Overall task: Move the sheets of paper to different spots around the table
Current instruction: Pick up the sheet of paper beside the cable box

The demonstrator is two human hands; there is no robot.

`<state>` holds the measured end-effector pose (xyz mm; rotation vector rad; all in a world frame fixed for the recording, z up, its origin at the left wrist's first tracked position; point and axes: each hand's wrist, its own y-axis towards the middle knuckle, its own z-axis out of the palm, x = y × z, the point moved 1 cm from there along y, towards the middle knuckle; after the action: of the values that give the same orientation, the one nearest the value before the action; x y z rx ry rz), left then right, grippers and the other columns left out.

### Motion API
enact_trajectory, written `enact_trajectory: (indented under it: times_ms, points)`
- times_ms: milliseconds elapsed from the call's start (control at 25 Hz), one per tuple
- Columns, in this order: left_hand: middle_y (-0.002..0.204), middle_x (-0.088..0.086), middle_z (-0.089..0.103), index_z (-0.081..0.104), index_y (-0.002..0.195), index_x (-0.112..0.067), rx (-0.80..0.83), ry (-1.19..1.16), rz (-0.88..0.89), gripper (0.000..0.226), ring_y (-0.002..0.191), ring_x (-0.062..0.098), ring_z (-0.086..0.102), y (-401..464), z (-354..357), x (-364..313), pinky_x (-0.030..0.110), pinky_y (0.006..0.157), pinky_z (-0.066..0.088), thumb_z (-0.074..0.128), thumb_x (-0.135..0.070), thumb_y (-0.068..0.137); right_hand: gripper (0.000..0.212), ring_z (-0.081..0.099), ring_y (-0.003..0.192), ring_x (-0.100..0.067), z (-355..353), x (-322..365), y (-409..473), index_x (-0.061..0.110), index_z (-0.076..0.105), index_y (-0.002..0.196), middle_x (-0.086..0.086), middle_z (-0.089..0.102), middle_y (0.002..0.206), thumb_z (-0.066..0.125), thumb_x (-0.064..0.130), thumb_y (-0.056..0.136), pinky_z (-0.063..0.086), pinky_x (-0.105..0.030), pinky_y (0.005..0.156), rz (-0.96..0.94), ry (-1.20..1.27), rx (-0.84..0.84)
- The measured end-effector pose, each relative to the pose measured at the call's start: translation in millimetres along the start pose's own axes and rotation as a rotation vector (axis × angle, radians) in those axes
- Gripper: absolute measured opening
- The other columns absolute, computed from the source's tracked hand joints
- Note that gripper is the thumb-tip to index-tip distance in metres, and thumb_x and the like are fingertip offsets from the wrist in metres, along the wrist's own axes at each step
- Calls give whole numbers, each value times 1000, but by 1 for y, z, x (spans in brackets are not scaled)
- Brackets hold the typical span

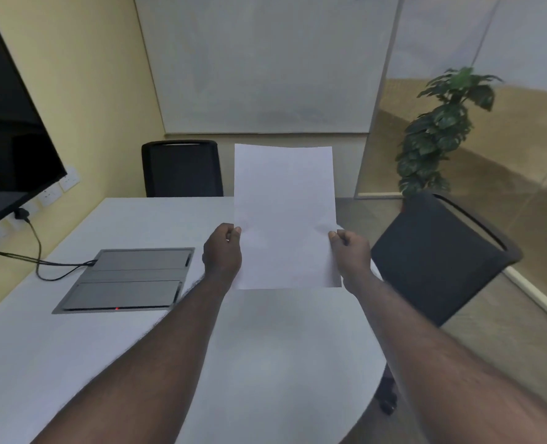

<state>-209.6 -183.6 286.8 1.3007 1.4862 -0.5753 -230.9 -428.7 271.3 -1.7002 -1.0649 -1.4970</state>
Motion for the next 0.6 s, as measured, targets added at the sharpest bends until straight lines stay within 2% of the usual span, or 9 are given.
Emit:
enact_trajectory:
  times_ms: [80,200,360,600]
  points:
    - [86,-2,62,62,93,-15,36,-21,16,18,86,24,58,-13,19,-19,38,81,46,49,-27,96,27,59,77,-15,-32,5,1,4,70,89,3,67,83,59,29,90,49,-32,74,-12,9,-47]
    - [87,-2,63,62,94,-15,79,-52,36,18,86,24,58,-32,51,-48,38,81,46,48,-28,96,20,60,76,-18,-82,12,2,13,71,82,0,68,81,59,26,91,52,-36,73,-20,3,-116]
    - [84,-2,62,62,93,-14,114,-82,60,20,84,23,57,-66,102,-85,39,82,47,48,-27,97,21,66,79,-24,-156,12,8,11,70,80,-6,73,87,59,26,91,57,-45,78,-19,-27,-182]
    - [82,-2,61,62,92,-11,166,-122,72,23,81,23,54,-127,184,-137,40,80,47,46,-27,97,24,66,75,-20,-267,0,14,19,67,72,2,71,77,57,24,93,57,-40,73,-6,8,-225]
